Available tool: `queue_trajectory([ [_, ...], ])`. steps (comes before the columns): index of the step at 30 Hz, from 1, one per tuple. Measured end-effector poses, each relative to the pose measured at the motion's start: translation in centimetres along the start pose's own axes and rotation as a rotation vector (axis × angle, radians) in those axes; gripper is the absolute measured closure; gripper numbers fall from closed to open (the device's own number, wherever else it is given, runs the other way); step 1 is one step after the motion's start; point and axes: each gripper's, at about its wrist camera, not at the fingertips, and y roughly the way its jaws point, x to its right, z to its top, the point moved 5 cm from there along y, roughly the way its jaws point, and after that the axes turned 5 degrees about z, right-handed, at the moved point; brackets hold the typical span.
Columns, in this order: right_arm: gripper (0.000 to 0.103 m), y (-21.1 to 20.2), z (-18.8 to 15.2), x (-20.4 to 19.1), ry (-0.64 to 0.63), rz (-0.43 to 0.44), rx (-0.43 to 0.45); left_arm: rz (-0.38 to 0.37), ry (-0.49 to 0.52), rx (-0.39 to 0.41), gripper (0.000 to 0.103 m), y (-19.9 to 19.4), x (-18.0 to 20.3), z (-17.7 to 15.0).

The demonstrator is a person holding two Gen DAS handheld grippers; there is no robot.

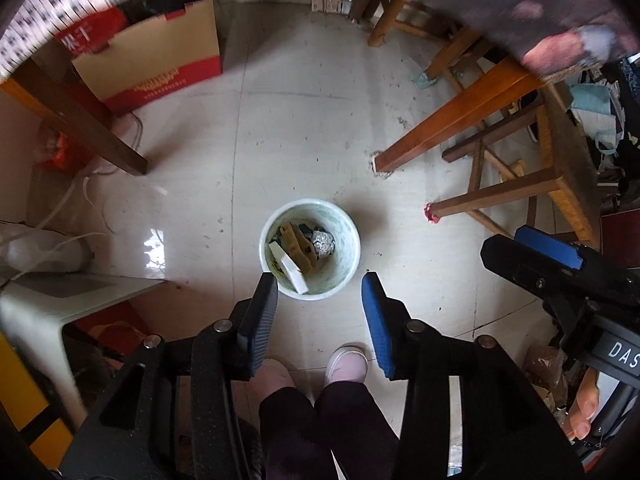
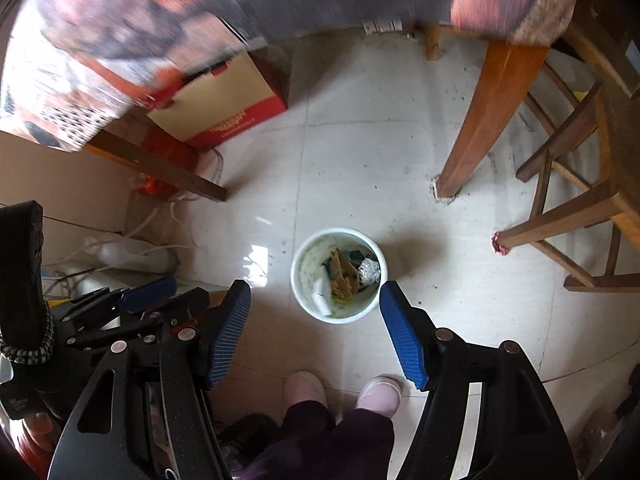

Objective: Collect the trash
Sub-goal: 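Raise both open tools back toward the table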

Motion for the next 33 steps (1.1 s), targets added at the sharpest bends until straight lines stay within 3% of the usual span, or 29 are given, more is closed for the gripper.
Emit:
queue_trajectory([
  [8,0.040,-9.8,1.9,-4.6,-0.039,-0.008,0.082,-0.007,-0.016,0.104,0.061,-12.2,0.4,1.3],
  [13,0.040,-16.7,2.5,-7.9,-0.054,0.000,0.166,-0.019,0.006,0.209,0.061,-21.3,1.2,2.2],
  [25,0.040,-32.9,2.2,-17.1,-0.171,-0.014,0.454,-0.011,0.080,0.517,0.059,-41.5,2.0,1.6],
  [33,0.034,-41.1,1.5,-21.8,-0.225,-0.058,0.684,-0.007,0.132,0.714,0.045,-51.0,1.1,0.3],
])
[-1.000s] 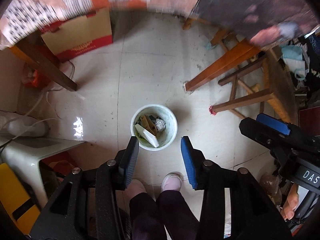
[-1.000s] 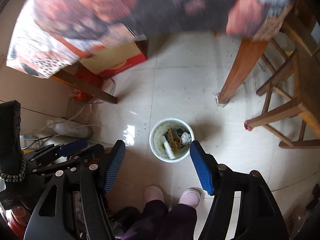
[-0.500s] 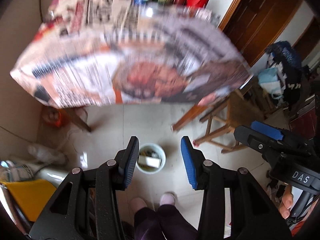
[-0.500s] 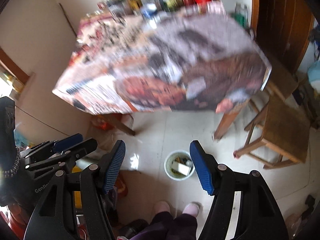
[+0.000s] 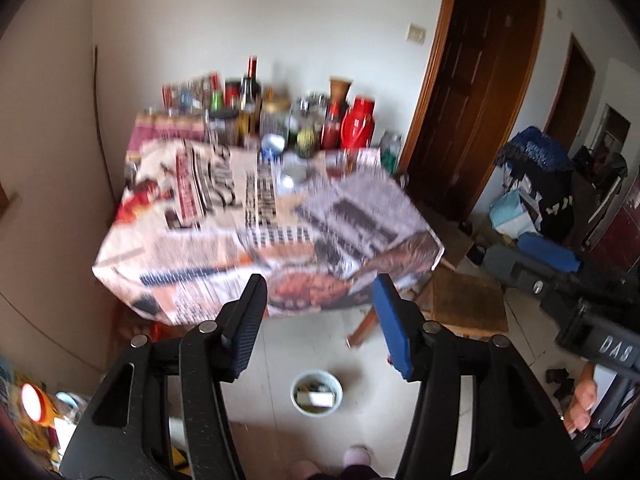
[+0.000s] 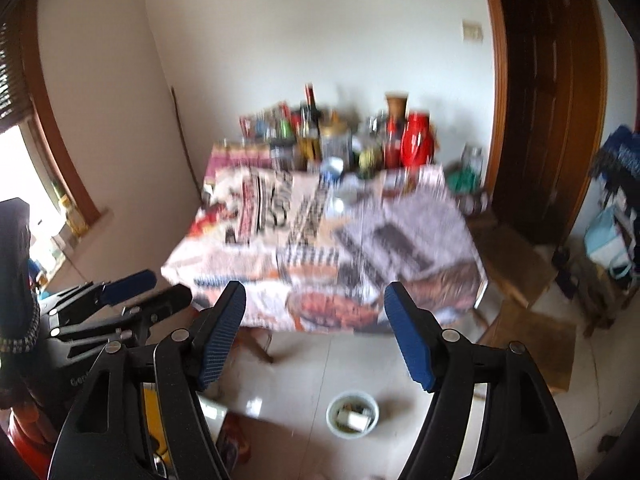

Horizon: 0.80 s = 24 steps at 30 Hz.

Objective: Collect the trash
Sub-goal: 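Raise both open tools back toward the table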

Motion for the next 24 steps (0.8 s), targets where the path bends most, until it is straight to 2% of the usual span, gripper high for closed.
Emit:
queue_trajectory([
  [2,0.034,-1.5,1.1,-0.7,-0.015,-0.018,0.065,0.006,0.006,0.049,0.036,-1.8,-0.5,0.8],
  [4,0.026,-2.8,1.9,-1.2,-0.026,-0.044,0.122,0.002,0.008,0.094,0.029,-3.2,-0.8,1.5],
  [6,0.021,-4.0,2.5,-1.5,-0.031,-0.064,0.171,0.010,0.007,0.127,0.017,-4.1,-1.2,2.1],
  [8,0.020,-5.0,3.0,-1.6,-0.037,-0.079,0.214,0.015,0.004,0.157,0.009,-4.9,-1.5,2.6],
  [9,0.015,-5.3,3.3,-1.6,-0.040,-0.085,0.225,0.015,0.002,0.168,0.005,-5.0,-1.5,2.9],
  [10,0.009,-5.4,3.6,-1.5,-0.040,-0.097,0.237,0.015,-0.002,0.178,0.004,-5.2,-1.6,3.2],
  [12,0.006,-5.6,4.0,-1.2,-0.034,-0.114,0.265,0.018,-0.008,0.189,0.002,-5.2,-1.8,3.8],
  [17,0.006,-3.7,5.3,0.2,-0.013,-0.105,0.258,0.025,-0.013,0.183,0.002,-3.2,-1.9,5.2],
  [24,0.006,0.4,7.9,3.5,-0.014,-0.084,0.236,0.060,-0.022,0.174,0.002,1.6,-0.8,8.3],
])
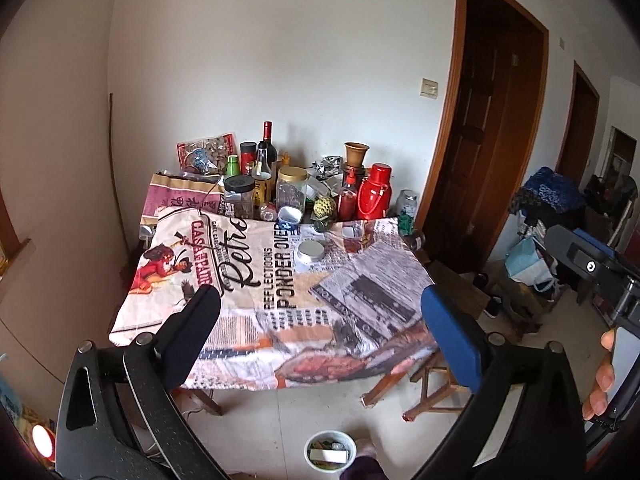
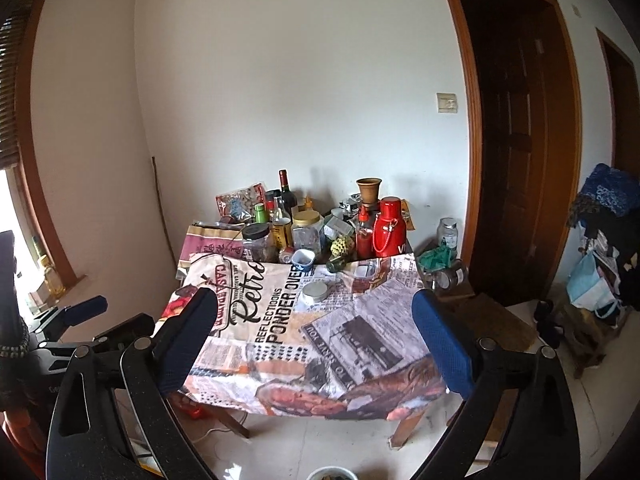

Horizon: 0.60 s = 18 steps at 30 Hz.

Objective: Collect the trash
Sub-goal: 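Raise both open tools back toward the table, then grasp the round silver lid with the left tool while the right grasps the clear plastic container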

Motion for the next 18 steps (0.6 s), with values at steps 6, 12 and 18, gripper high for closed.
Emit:
queue_trajectory([
  [6,0.006,3.9,2.9,3.8,-0.008,0.012,-0.023,0.002,-0.022,-0.011,0.002,6.1,2.7,4.2],
  [12,0.006,8.3,5.4,7.9,-0.031,0.038,-0.059,0.035,-0.051,-0.015,0.002,12.0,5.5,7.6],
  [18,0.006,12.2,6.3,11.3,-0.019,0.041,-0.100,0.064,-0.080,-0.073,0.002,16.9,6.8,8.7],
])
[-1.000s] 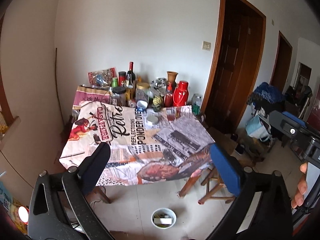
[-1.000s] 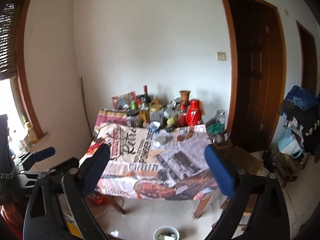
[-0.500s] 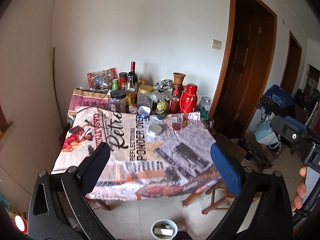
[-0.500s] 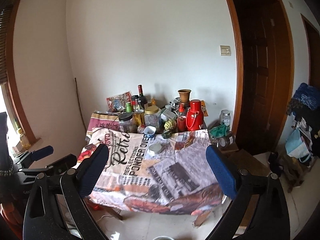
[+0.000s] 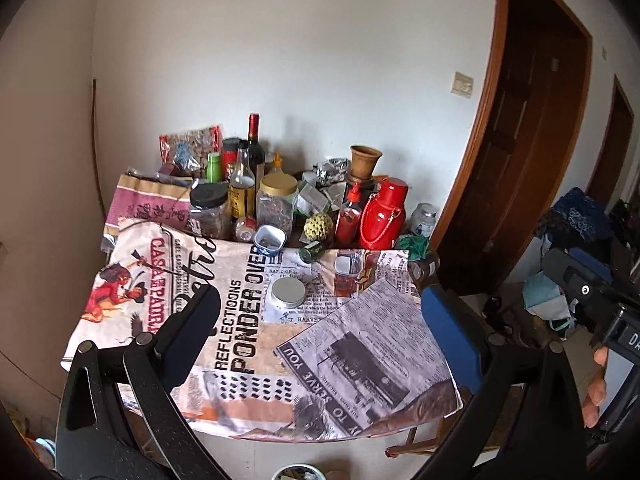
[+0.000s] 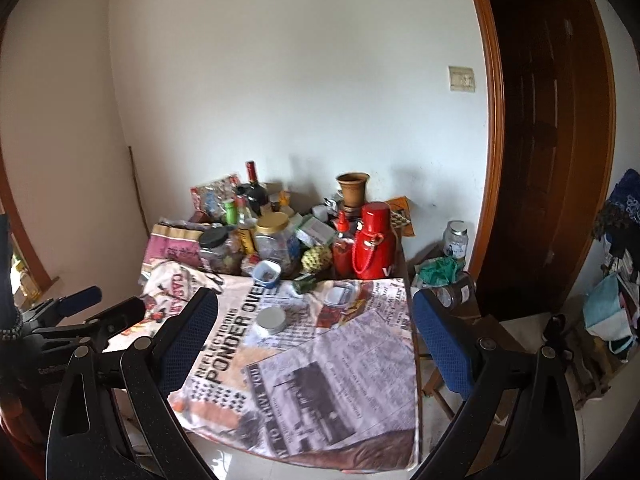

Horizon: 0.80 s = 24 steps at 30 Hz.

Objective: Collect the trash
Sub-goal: 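Grasp the round silver lid with the left tool while the right grasps the clear plastic container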

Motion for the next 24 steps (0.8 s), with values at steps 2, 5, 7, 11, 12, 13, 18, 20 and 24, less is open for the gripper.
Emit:
queue_trajectory([
  [2,0.006,1.4,0.2,0.9,0.017,-0.009,-0.020,0.000,0.001,-0.030,0.002,1.8,0.2,0.3],
  [5,0.006,3.3,0.7,2.0,0.057,-0.010,-0.042,0.011,0.013,-0.056,0.002,4.1,0.1,0.7],
  [7,0.006,4.8,0.9,2.5,0.074,-0.026,-0.055,0.005,0.017,-0.079,0.002,6.0,-0.4,1.1],
  [11,0.006,7.8,1.2,3.2,0.118,-0.081,-0.070,-0.022,0.048,-0.133,0.002,10.3,-1.3,2.0],
  [12,0.006,8.6,1.1,3.3,0.136,-0.096,-0.074,-0.032,0.065,-0.143,0.002,11.4,-1.5,2.1],
  [13,0.006,9.5,1.0,3.4,0.154,-0.112,-0.078,-0.044,0.083,-0.154,0.002,12.6,-1.8,2.3],
  [18,0.006,14.5,0.1,4.1,0.254,-0.166,-0.162,-0.096,0.175,-0.258,0.002,19.1,-3.1,2.7],
  [20,0.006,16.7,-0.6,4.6,0.288,-0.159,-0.209,-0.107,0.193,-0.289,0.002,21.2,-3.5,2.5],
  [24,0.006,21.2,-2.5,5.9,0.330,-0.170,-0.306,-0.115,0.214,-0.371,0.002,26.6,-4.0,1.0],
])
